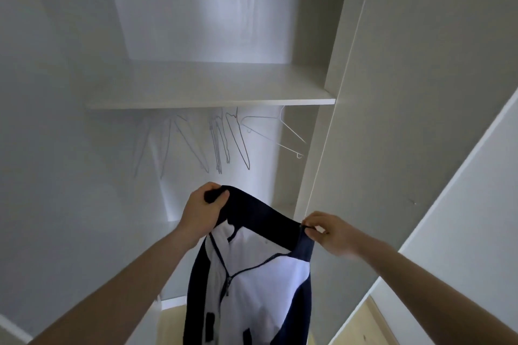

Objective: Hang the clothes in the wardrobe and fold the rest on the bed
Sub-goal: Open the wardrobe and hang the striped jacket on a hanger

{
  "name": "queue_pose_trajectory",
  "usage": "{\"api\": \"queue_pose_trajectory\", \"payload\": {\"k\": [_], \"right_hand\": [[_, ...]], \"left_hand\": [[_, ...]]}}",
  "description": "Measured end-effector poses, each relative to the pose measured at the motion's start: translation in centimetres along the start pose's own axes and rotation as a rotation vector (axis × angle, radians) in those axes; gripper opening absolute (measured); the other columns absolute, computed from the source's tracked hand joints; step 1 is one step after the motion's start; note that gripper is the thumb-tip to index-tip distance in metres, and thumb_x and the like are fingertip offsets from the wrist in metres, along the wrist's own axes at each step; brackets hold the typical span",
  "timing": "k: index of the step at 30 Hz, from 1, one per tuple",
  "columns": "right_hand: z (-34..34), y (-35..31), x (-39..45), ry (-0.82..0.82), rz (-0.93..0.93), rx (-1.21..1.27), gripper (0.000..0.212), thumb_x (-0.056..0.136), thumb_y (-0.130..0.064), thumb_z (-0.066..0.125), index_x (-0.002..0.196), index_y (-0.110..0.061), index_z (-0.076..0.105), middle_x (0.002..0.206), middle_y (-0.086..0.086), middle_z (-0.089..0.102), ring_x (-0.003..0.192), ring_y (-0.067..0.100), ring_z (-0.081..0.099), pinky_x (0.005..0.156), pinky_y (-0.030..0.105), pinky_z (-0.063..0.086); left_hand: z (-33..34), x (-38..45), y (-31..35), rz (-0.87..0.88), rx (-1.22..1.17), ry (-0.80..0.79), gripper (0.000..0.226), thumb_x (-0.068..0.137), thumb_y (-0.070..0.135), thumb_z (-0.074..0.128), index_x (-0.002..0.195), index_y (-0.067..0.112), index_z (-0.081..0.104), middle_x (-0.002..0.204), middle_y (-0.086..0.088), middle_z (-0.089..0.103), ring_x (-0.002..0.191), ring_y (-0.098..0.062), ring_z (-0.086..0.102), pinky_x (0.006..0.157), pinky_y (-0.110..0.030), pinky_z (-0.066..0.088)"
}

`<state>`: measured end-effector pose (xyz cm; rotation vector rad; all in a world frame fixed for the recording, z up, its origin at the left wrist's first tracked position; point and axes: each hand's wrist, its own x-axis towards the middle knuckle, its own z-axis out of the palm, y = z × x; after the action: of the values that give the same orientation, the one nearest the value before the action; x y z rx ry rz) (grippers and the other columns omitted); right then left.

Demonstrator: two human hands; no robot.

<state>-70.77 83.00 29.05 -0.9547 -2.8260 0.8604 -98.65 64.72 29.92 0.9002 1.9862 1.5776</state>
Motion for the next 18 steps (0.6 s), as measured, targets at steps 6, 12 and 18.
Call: {"api": "queue_pose_trajectory", "payload": {"k": [6, 12, 18], "right_hand": [[-1.2, 2.8, 13.8, 0.06, 0.147, 0.127, 0.022, 0.089, -0.046, 0.076, 0.108, -0.034, 0.071, 0.129, -0.009, 0.057, 0.119, 0.013, 0.057, 0.101, 0.028, 0.043], [-5.6, 5.8, 28.3, 0.271, 0.311, 0.163, 0.078, 0.092, -0.022, 0.074, 0.158, -0.009, 0.034, 0.162, 0.015, 0.029, 0.147, 0.034, 0.035, 0.118, 0.035, 0.035], [-8.5, 8.7, 37.9, 0.293, 0.445, 0.062, 0.084, 0.094, -0.016, 0.067, 0.159, 0.0, 0.015, 0.16, 0.019, 0.024, 0.146, 0.04, 0.035, 0.119, 0.043, 0.036]], "left_hand": [[1.3, 5.6, 1.0, 0.04, 0.067, -0.01, 0.026, 0.1, 0.027, 0.064, 0.075, 0.022, 0.064, 0.065, 0.011, 0.063, 0.062, 0.001, 0.059, 0.059, -0.01, 0.045], [1.9, 11.3, 0.8, 0.017, 0.246, 0.018, 0.023, 0.101, 0.026, 0.063, 0.08, 0.015, 0.063, 0.074, -0.003, 0.064, 0.062, -0.004, 0.057, 0.063, -0.019, 0.046], [0.3, 16.7, 0.3, -0.029, 0.314, 0.136, 0.02, 0.099, 0.029, 0.065, 0.082, 0.017, 0.067, 0.073, -0.003, 0.066, 0.065, -0.014, 0.063, 0.064, -0.025, 0.047]]}}
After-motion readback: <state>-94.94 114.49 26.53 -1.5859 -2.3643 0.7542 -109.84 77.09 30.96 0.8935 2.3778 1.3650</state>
